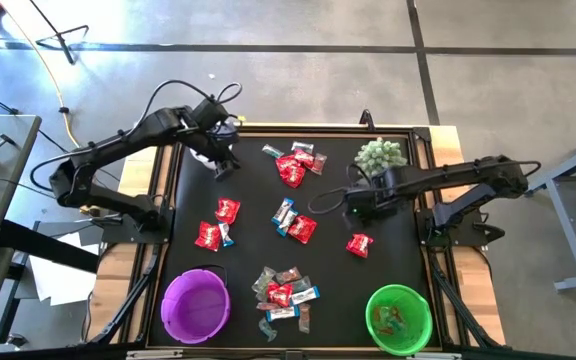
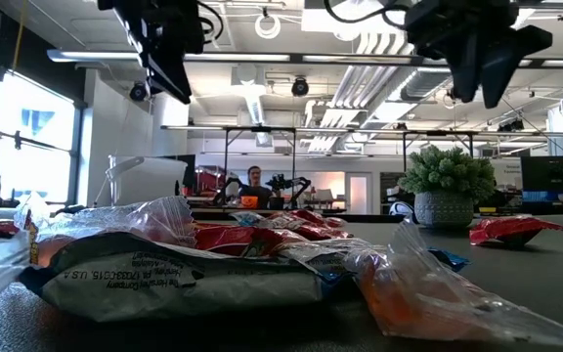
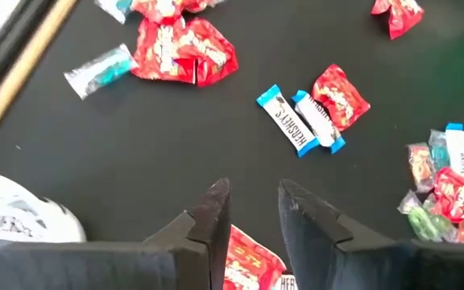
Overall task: Sort candy
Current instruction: Put the red candy into the violet bucket
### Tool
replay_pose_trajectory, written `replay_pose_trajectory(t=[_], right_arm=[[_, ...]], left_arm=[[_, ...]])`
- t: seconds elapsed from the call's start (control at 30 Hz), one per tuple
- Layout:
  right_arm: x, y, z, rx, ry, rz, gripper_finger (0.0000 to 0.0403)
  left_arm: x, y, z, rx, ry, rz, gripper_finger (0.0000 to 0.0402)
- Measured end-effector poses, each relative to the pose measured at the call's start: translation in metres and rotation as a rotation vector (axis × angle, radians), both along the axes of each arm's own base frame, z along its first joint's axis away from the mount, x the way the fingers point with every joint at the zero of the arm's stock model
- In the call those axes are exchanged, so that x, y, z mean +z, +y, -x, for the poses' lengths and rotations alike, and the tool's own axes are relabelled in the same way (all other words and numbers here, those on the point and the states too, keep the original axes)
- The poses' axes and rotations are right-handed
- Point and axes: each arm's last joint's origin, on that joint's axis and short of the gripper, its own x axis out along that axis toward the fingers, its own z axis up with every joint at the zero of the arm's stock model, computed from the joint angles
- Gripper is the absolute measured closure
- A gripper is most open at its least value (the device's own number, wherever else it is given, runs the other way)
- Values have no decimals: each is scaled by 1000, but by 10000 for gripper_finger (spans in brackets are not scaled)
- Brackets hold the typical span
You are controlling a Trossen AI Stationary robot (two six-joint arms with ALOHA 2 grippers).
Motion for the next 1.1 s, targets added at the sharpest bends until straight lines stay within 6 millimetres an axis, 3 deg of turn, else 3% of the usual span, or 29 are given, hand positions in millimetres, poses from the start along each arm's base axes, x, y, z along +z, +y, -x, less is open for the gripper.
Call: replay_pose_trajectory(t=[0.33,0.57,1.1], right_arm=[[-28,24,10,93,87,-105,226],[-45,34,1,107,-32,-126,226],[-118,33,9,20,-141,-158,226]], left_arm=[[-8,-7,-12,36,30,74,312],[-8,-14,-16,66,31,112,312],[-7,-26,-21,53,30,134,312]])
